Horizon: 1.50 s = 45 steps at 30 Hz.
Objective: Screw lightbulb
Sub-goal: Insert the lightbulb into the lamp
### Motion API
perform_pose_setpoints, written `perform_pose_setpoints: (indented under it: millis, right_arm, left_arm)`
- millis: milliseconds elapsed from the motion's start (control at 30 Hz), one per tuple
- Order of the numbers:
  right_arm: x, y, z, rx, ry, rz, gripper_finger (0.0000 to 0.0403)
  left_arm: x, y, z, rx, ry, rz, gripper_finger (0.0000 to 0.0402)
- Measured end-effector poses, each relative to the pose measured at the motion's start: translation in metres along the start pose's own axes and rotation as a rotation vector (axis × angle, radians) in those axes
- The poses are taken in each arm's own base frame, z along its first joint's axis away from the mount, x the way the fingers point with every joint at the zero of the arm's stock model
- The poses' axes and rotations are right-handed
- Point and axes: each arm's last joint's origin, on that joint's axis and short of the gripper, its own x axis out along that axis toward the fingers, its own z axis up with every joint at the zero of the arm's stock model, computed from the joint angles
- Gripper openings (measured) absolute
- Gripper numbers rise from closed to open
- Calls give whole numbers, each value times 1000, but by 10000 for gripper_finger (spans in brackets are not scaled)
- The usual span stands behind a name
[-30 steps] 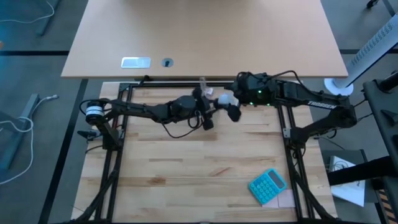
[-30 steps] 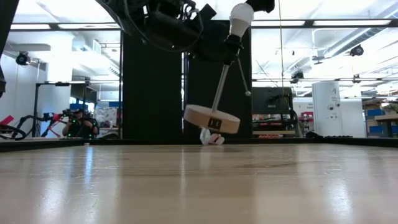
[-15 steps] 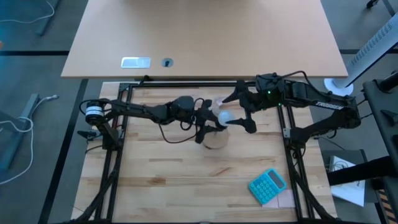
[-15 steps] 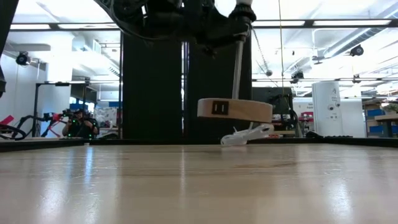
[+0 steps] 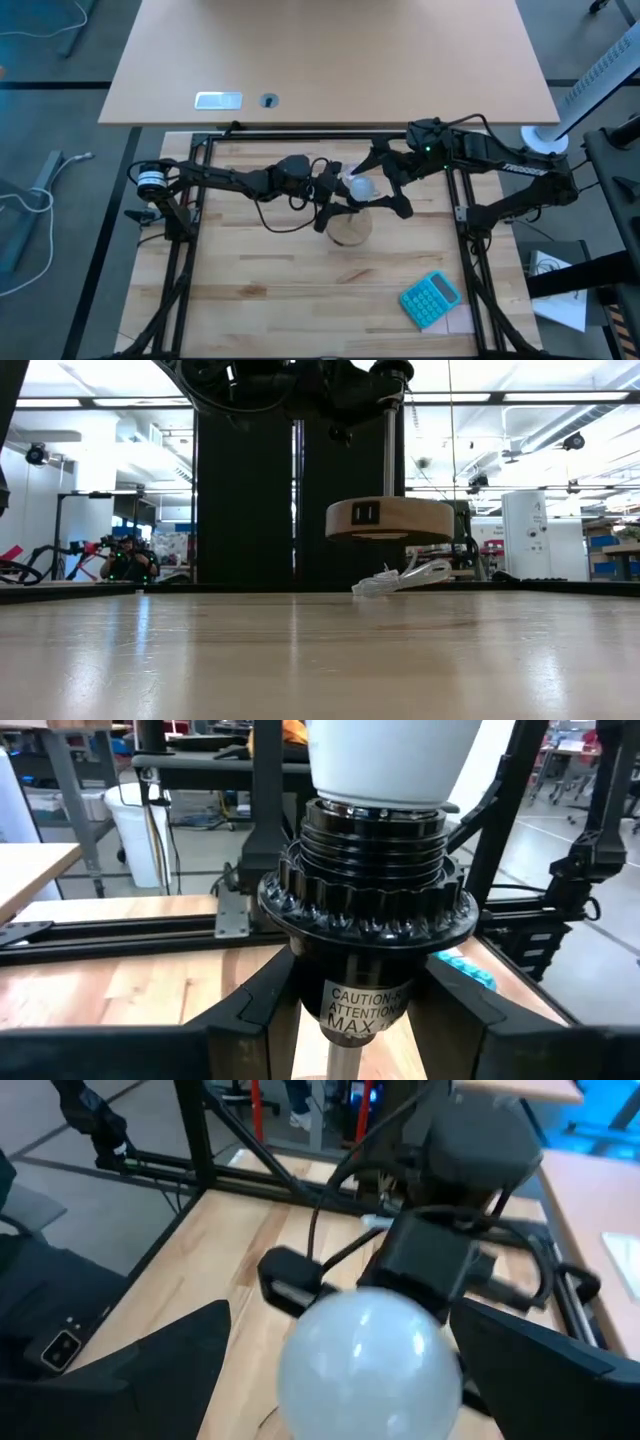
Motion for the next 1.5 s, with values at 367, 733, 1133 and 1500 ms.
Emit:
perform_pose_setpoints:
  millis: [367, 733, 1133, 1500]
  right_arm:
    - [3, 1, 0, -39, -18, 75, 355]
    - [3, 1, -2, 29, 5, 71, 354]
    - [3, -2, -2, 47, 28, -32, 310]
    - [2, -5, -4, 133, 58, -170, 250]
  left_arm:
    - [2, -10, 4, 6, -35, -96, 141]
    - [2, -10, 5, 23, -40, -90, 141]
    - [2, -8, 7, 17, -64, -53, 141]
    - [-3, 8, 9, 9, -82, 103, 141]
